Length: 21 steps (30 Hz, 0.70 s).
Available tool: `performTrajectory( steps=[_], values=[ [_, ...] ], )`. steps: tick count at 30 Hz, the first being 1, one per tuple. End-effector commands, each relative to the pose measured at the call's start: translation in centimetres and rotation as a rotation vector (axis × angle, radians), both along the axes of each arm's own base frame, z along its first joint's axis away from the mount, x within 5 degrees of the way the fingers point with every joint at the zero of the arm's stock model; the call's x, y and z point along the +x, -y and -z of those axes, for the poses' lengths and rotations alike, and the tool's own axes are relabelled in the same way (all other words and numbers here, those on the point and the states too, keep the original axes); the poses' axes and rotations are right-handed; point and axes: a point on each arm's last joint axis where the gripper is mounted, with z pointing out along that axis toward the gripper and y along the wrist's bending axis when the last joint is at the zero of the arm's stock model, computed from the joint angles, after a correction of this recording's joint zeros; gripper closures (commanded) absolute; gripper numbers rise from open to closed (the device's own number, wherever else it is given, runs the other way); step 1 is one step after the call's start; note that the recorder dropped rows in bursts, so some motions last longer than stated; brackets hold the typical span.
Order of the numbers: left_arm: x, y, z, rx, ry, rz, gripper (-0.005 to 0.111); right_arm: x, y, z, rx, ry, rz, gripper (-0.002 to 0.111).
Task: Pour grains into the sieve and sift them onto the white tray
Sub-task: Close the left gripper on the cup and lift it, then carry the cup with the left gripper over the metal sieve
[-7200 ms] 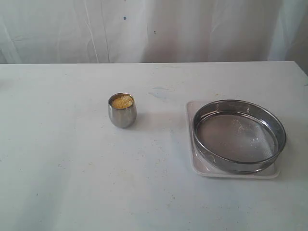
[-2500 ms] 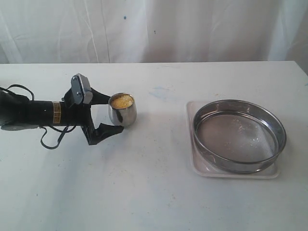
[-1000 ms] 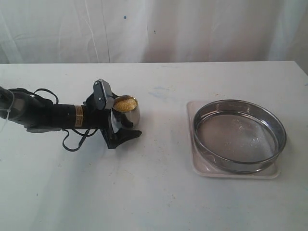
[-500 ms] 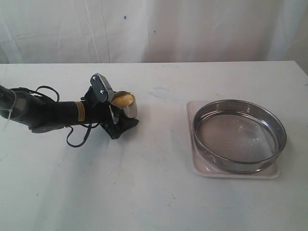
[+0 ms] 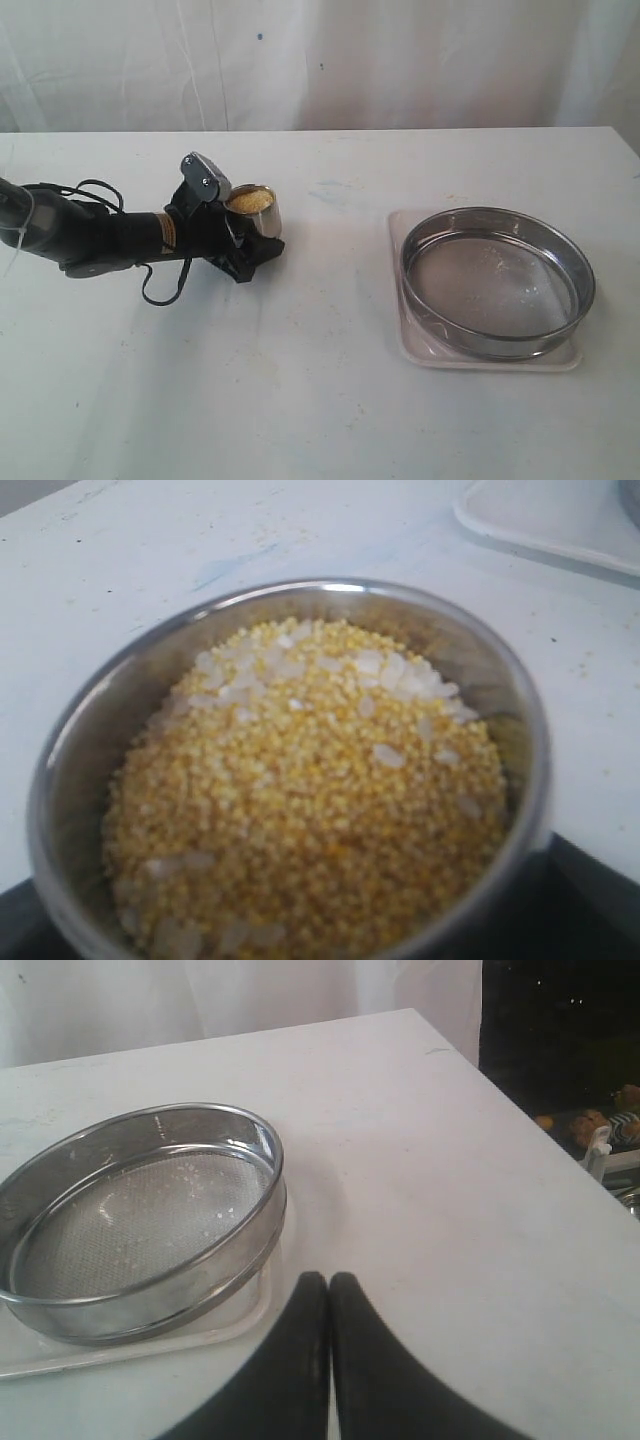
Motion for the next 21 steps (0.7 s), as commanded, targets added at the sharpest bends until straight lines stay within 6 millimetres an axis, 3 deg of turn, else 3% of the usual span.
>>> performTrajectory(
  steps=[1,7,17,21],
  values=[
    [0.0,0.3,-0.5,-0.027,0.013,0.006,0.107,0.0,0.0,-0.1,-0.003,0.014,0.003,0.108],
    [-0.3,0.9,-1.5,-0.120,0.087,0.085,0.107,0.0,0.0,-0.1,-0.003,0.014,0.003,0.108],
    [-0.7,1.3,-1.7,-0.132,0.107,0.148,0.107,0.0,0.0,-0.1,-0.003,0.014,0.003,0.108],
    [-1.0,1.5,-2.7,-0.134,0.134,0.194,0.107,0.0,0.0,-0.1,-0.003,0.014,0.003,0.108]
  ],
)
